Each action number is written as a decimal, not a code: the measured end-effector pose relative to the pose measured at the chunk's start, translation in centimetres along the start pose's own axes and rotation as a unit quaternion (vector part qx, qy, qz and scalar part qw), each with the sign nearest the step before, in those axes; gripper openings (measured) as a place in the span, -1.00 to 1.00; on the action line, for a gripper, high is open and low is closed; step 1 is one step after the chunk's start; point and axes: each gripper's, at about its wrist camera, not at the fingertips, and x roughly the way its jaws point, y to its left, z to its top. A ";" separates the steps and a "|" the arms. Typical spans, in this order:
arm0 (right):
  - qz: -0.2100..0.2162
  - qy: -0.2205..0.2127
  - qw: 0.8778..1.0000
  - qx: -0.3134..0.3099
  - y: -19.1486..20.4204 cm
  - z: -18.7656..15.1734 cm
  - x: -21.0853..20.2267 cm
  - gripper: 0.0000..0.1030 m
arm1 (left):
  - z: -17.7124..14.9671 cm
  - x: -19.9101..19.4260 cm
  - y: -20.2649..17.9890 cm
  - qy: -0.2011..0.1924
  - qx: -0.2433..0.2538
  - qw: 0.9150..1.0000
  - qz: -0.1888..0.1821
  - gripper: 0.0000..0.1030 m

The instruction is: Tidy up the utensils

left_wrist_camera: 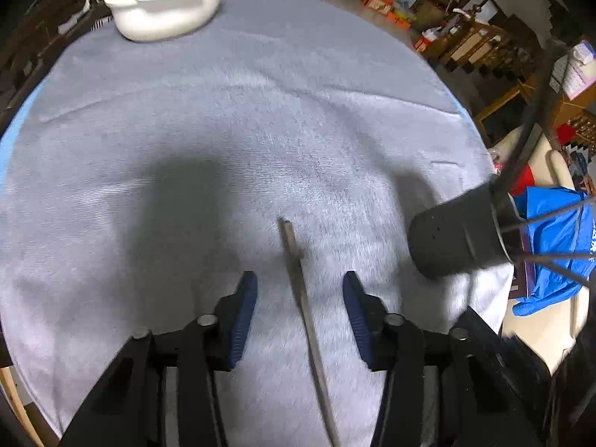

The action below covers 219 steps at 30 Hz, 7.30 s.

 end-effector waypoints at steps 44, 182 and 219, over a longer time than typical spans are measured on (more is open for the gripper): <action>0.053 0.089 0.990 0.097 -2.4 -3.1 3.1 -0.85 | -3.2 0.7 0.4 0.038 0.046 0.998 0.008 -0.81; -0.052 0.179 0.982 -0.017 2.8 -1.8 6.7 -0.85 | -11.8 -7.6 5.0 -0.058 -0.011 0.998 0.029 0.15; 0.017 0.115 0.992 0.058 -0.5 -1.5 3.7 -0.87 | -1.0 1.8 1.3 0.095 -0.054 0.994 0.002 -0.41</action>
